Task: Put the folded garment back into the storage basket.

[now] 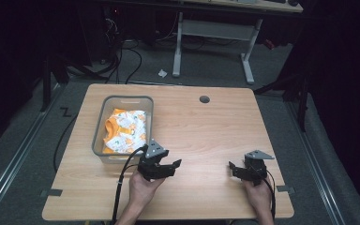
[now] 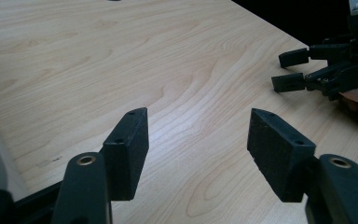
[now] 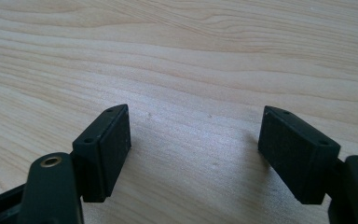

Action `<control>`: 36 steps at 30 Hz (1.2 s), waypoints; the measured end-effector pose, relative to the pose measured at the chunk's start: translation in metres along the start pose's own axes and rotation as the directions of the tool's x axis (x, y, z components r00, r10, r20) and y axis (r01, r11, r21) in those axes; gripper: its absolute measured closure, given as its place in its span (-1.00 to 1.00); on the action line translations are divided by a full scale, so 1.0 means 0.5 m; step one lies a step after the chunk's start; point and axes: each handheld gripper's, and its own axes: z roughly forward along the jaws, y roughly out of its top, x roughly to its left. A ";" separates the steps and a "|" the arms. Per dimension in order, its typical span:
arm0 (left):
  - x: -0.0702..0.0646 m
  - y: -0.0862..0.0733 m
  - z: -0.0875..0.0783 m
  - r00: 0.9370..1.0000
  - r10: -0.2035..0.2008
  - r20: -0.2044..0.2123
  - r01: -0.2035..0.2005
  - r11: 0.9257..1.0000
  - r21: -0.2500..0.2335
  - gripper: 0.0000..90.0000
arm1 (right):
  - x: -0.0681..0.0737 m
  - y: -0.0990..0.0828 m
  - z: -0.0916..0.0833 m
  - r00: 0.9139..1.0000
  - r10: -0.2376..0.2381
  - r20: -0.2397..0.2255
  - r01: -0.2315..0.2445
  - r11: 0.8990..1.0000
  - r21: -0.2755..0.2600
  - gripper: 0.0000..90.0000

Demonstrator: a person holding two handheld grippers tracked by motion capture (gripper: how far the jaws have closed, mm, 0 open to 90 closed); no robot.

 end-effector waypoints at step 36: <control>-0.004 -0.054 0.061 1.000 -0.006 -0.023 0.009 0.993 0.117 -0.14 | 0.000 0.000 0.000 1.000 0.000 0.000 0.000 1.000 0.000 -0.44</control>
